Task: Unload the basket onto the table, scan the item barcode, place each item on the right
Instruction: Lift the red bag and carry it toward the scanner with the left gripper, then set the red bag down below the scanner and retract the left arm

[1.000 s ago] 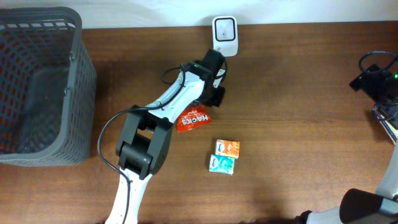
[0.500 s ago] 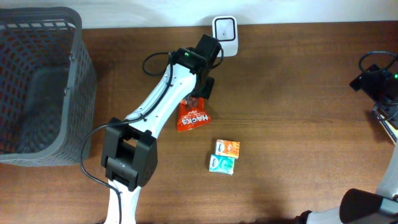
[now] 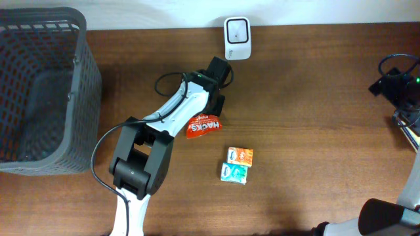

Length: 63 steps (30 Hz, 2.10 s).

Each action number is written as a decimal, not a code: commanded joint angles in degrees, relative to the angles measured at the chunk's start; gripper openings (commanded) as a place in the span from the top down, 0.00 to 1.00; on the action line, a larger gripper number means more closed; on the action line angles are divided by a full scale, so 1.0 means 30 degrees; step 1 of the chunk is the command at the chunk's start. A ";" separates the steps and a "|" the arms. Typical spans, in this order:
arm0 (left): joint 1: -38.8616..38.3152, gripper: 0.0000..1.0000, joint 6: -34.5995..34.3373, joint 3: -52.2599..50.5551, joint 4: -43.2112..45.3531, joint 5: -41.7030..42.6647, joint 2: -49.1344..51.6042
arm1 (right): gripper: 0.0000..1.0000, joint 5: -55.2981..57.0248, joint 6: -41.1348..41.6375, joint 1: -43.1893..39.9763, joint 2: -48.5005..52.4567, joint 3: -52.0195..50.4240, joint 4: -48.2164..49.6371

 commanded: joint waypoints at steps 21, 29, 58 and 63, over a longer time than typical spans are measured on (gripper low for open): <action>0.0073 1.00 -0.0758 0.2565 -0.8444 0.0328 -0.0437 | 0.02 0.0044 0.0117 0.0102 0.0036 -0.0080 -0.0007; 0.0073 1.00 -0.1100 -0.1982 -0.3395 0.1202 -0.0423 | 0.02 0.0044 0.0109 0.0102 0.0036 -0.0080 -0.0007; 0.2004 0.01 -0.0889 0.6069 -0.8648 -0.0692 -0.3803 | 0.01 0.0044 0.0117 0.0102 0.0036 -0.0080 -0.0007; 0.3410 0.01 -0.0889 0.6069 -0.8539 -0.0714 -0.3803 | 0.02 0.0044 0.0117 0.0102 0.0036 -0.0080 -0.0007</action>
